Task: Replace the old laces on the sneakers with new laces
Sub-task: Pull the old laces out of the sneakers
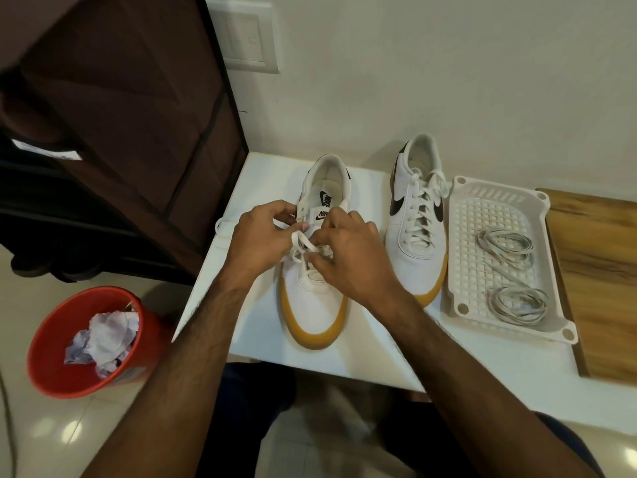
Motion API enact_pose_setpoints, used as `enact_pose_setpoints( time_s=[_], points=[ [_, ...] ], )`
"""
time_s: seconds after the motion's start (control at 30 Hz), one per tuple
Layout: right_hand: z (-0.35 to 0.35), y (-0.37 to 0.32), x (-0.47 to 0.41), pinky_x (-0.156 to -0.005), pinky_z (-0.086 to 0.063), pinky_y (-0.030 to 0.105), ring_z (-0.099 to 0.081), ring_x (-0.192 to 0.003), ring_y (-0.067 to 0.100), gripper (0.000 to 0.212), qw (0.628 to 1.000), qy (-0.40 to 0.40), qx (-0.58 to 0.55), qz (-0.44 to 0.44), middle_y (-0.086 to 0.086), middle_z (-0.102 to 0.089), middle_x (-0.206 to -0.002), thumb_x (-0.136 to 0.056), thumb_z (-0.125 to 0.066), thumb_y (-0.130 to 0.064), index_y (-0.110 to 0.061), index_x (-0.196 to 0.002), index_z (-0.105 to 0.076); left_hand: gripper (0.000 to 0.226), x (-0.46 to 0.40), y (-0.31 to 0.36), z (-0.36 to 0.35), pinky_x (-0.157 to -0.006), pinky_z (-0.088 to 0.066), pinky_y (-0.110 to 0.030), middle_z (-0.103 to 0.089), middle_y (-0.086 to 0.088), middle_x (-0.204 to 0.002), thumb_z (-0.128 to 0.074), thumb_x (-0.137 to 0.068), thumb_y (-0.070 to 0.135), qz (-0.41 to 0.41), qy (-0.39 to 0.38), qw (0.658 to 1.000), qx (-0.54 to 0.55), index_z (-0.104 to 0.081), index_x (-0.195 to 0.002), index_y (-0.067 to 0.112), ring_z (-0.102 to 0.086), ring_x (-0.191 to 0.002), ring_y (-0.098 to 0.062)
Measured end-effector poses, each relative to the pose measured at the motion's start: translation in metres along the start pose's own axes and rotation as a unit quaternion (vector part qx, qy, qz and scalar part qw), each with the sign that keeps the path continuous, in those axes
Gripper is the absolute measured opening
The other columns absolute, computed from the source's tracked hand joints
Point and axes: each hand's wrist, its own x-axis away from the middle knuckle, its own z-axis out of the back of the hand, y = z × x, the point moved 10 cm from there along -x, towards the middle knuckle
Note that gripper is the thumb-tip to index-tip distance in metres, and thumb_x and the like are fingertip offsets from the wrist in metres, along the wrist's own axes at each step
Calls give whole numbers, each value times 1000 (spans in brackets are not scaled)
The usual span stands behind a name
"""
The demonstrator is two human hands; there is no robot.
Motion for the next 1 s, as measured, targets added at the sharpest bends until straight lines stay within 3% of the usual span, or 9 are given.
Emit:
enact_pose_setpoints(
  time_s=[0.2,0.33,0.43,0.5,0.6,0.67,0.77,0.83,1.0],
  points=[
    [5,5,-5,-78,-27,36,-49,-98,23,15,999,-28,42,15,-1,-54,-105,-93,-70,-32,-17,-96,-72,30,0,3,-1,-76,-51,-26,-69,10,-99,-75,-89,38,-2,-4,1000,-17,-72,-114,23,-68,-83,-11],
    [36,35,11,-88,-43,35,-55,-98,18,10,964,-171,-198,49,-2,-54,-101,-93,-69,-30,-20,-92,-69,28,0,2,-1,-81,-53,-30,-69,10,-99,-75,-89,37,4,-6,1000,-11,-71,-113,23,-69,-84,-13],
    [50,82,28,-91,-48,34,-62,-100,18,2,925,-184,-323,-78,1,-59,-102,-97,-67,-18,-17,-95,-68,29,-1,2,-1,-80,-51,-28,-68,10,-99,-75,-89,37,2,-5,1000,-16,-71,-113,22,-68,-83,-12],
    [48,93,31,-91,-49,34,-63,-101,11,16,921,-149,-339,-124,-5,-66,-106,-95,-65,-6,-19,-105,-66,29,-1,2,-1,-78,-50,-26,-68,11,-97,-76,-88,38,5,-2,1000,-18,-72,-112,22,-67,-81,-9],
    [47,61,19,-84,-46,17,-59,-101,0,42,927,-95,-353,-88,-9,-64,-117,-88,-59,-2,-23,-124,-60,28,0,2,-1,-78,-52,-27,-68,12,-95,-76,-88,39,6,0,1000,-18,-72,-112,23,-65,-78,-5],
    [38,34,13,-87,-45,19,-57,-104,3,40,943,-62,-323,-49,-8,-63,-117,-89,-64,-16,-26,-128,-61,29,0,3,-1,-80,-54,-28,-69,11,-96,-75,-89,39,5,0,1000,-16,-71,-113,23,-66,-79,-6],
    [12,6,5,-86,-37,35,-53,-105,17,32,997,-16,-77,-7,-8,-60,-111,-90,-69,-36,-30,-122,-68,31,1,4,0,-82,-54,-29,-71,9,-100,-75,-89,38,2,-1,1000,-15,-71,-115,22,-69,-84,-11],
    [-2,-2,2,-81,-30,37,-52,-103,24,26,999,0,35,5,-3,-60,-109,-90,-71,-36,-27,-114,-74,31,1,4,0,-82,-55,-30,-71,9,-100,-75,-89,38,-1,1,1000,-15,-72,-115,22,-69,-84,-12],
    [-5,-1,-4,-80,-26,35,-51,-103,23,7,998,-7,68,10,-5,-60,-107,-90,-74,-29,-27,-97,-76,31,-1,2,1,-82,-53,-29,-70,9,-100,-75,-89,39,4,0,1000,-17,-72,-115,22,-70,-85,-14]
  ],
)
